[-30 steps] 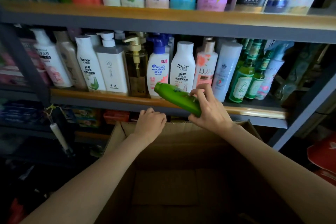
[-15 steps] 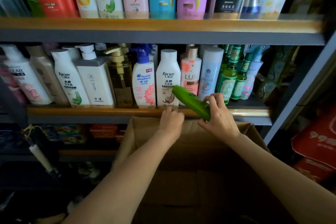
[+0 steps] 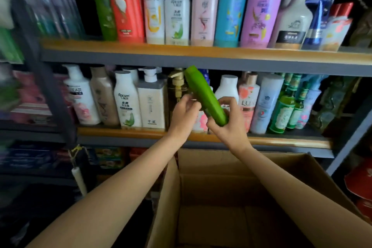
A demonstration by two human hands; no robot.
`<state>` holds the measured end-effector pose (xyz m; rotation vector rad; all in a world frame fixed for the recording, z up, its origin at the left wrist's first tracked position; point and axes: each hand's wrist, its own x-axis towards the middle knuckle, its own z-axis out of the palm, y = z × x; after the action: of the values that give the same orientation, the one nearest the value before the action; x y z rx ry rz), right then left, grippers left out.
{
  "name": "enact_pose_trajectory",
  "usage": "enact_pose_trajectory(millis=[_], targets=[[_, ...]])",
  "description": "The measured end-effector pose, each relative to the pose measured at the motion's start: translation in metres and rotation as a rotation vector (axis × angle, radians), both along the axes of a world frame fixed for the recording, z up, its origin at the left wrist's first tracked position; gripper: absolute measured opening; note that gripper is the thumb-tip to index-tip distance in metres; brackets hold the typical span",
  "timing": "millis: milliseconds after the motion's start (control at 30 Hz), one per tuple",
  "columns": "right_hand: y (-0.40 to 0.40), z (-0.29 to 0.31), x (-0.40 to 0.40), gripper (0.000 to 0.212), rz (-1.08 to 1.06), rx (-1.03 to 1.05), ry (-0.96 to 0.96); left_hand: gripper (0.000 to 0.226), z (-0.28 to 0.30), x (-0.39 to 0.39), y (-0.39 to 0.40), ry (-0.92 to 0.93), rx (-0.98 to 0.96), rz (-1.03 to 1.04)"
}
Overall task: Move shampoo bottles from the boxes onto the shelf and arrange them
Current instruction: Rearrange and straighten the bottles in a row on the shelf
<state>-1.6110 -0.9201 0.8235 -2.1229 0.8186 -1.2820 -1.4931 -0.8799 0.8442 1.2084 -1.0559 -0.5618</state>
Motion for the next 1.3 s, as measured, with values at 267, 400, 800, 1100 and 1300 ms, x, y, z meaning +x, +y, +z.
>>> enact_pose_trajectory(millis=[267, 400, 800, 1100, 1300], targets=[[0.049, 0.099, 0.118, 0.023, 0.021, -0.080, -0.159, 0.017, 0.094, 0.107, 0.058, -0.068, -0.229, -0.112], [0.056, 0.142, 0.152, 0.033, 0.071, -0.143, 0.001, 0.019, 0.128, 0.149, 0.067, -0.187, -0.274, -0.061], [0.053, 0.199, 0.258, 0.050, -0.009, -0.196, -0.013, 0.046, 0.167, 0.242, 0.060, -0.597, -0.260, 0.297], [0.031, 0.203, 0.324, 0.041, -0.069, -0.227, 0.094, 0.048, 0.169, 0.295, 0.034, -0.501, -0.156, 0.357], [0.027, 0.199, 0.343, 0.039, -0.110, -0.192, 0.273, 0.049, 0.164, 0.319, 0.014, -0.391, -0.052, 0.387]])
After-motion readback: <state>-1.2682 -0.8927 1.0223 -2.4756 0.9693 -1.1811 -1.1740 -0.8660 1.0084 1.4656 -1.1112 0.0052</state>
